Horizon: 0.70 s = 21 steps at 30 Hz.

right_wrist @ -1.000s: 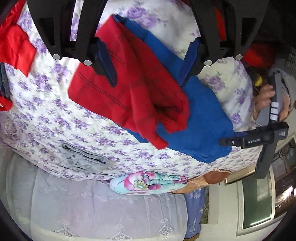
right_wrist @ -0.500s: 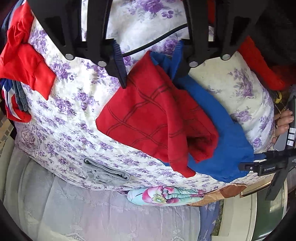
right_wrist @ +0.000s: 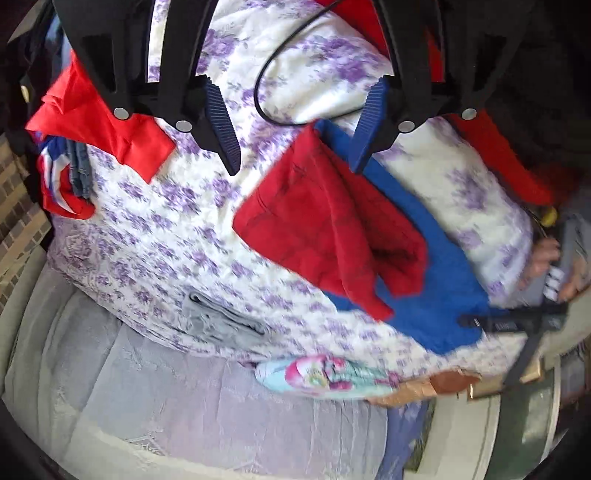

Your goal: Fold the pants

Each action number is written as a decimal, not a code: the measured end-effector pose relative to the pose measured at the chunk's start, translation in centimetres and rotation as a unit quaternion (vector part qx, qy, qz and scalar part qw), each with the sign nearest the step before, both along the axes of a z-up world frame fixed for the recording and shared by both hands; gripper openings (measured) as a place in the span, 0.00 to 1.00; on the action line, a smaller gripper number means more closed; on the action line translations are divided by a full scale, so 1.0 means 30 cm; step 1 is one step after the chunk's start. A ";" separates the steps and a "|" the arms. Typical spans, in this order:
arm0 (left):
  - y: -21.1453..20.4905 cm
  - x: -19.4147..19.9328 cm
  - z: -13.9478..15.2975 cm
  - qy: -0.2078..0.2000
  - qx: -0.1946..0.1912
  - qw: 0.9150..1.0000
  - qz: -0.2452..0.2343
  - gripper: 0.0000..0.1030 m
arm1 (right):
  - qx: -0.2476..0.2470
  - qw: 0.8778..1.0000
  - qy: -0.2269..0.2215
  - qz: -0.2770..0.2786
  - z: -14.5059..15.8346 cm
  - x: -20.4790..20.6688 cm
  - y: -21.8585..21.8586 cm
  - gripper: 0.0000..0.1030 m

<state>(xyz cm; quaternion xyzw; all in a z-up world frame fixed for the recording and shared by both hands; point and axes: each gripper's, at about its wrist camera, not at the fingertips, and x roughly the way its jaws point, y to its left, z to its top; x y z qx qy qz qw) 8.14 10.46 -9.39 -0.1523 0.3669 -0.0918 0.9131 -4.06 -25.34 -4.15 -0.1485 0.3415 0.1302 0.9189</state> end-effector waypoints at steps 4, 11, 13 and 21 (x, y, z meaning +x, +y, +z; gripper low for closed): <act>-0.013 -0.003 -0.001 0.001 0.004 1.000 -0.003 0.95 | 0.152 0.985 0.037 0.072 0.036 0.077 0.065 0.56; -0.004 -0.013 0.017 -0.006 0.001 1.000 0.001 0.95 | 0.156 0.978 0.096 0.099 -0.117 0.306 0.296 0.58; -0.003 -0.010 0.010 -0.004 0.000 1.000 0.002 0.95 | 0.164 0.978 0.102 0.082 -0.131 0.376 0.318 0.61; 0.003 -0.012 0.012 -0.004 0.006 1.000 0.005 0.95 | 0.191 0.977 0.066 0.073 -0.092 0.460 0.382 0.70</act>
